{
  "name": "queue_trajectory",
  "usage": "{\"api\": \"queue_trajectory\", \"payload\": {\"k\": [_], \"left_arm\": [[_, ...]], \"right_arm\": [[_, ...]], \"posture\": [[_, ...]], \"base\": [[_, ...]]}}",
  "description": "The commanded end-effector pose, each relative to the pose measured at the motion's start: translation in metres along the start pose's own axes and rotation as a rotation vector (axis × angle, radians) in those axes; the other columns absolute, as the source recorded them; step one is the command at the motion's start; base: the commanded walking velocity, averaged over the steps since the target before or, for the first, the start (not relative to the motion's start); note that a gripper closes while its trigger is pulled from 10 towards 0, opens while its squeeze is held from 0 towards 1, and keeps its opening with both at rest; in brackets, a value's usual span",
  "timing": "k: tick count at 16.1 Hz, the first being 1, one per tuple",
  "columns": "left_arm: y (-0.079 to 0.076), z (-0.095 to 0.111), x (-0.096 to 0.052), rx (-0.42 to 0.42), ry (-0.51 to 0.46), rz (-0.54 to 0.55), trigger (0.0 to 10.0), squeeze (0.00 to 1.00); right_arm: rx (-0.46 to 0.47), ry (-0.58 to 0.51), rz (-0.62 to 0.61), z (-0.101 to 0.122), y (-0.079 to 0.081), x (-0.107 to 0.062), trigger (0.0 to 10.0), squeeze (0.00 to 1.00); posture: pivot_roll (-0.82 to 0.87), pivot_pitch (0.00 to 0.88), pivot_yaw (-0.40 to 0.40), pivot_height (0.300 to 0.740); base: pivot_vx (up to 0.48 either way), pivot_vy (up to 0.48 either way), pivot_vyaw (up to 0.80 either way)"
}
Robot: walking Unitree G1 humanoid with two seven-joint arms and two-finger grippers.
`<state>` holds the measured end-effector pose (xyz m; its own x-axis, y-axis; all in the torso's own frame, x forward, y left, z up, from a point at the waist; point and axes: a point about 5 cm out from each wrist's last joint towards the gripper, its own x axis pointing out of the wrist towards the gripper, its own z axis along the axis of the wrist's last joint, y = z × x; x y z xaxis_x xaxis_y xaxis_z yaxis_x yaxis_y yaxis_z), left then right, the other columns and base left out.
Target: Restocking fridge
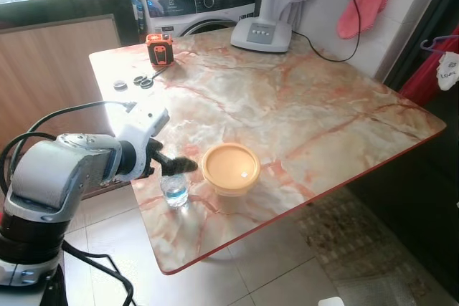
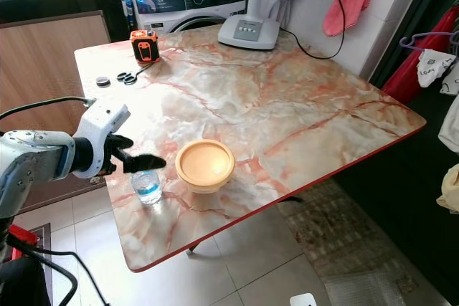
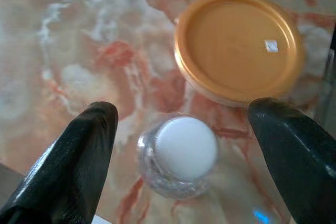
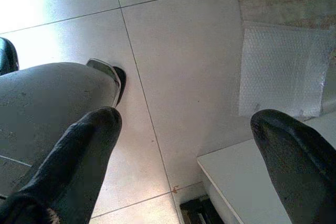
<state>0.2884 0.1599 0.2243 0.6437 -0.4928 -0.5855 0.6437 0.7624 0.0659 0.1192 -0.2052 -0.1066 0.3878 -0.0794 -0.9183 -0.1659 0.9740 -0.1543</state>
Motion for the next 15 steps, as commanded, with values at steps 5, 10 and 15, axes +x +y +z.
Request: {"api": "queue_trajectory", "payload": {"k": [5, 10, 15], "left_arm": [[-0.0046, 0.0035, -0.0044, 0.08, 0.019, -0.024, 4.0, 0.0], [-0.0034, 0.0002, -0.0053, 0.092, 0.034, -0.027, 4.0, 0.0], [-0.0035, 0.0004, -0.0064, 0.095, 0.04, -0.03, 2.0, 0.0]], "right_arm": [[0.009, 0.035, 0.026, -0.0072, 0.0074, -0.0004, 10.0, 0.0], [0.009, 0.038, 0.028, -0.0075, 0.0075, -0.0004, 10.0, 0.0], [0.006, 0.043, 0.028, -0.0074, 0.0072, -0.0003, 10.0, 0.0]], "posture": [[0.09, 0.0, -0.032, 0.722], [0.1, 0.0, -0.033, 0.722], [0.1, 0.0, -0.034, 0.722]], "base": [[0.0, 0.0, 0.0], [0.0, 0.0, 0.0], [0.0, 0.0, 0.0]]}}
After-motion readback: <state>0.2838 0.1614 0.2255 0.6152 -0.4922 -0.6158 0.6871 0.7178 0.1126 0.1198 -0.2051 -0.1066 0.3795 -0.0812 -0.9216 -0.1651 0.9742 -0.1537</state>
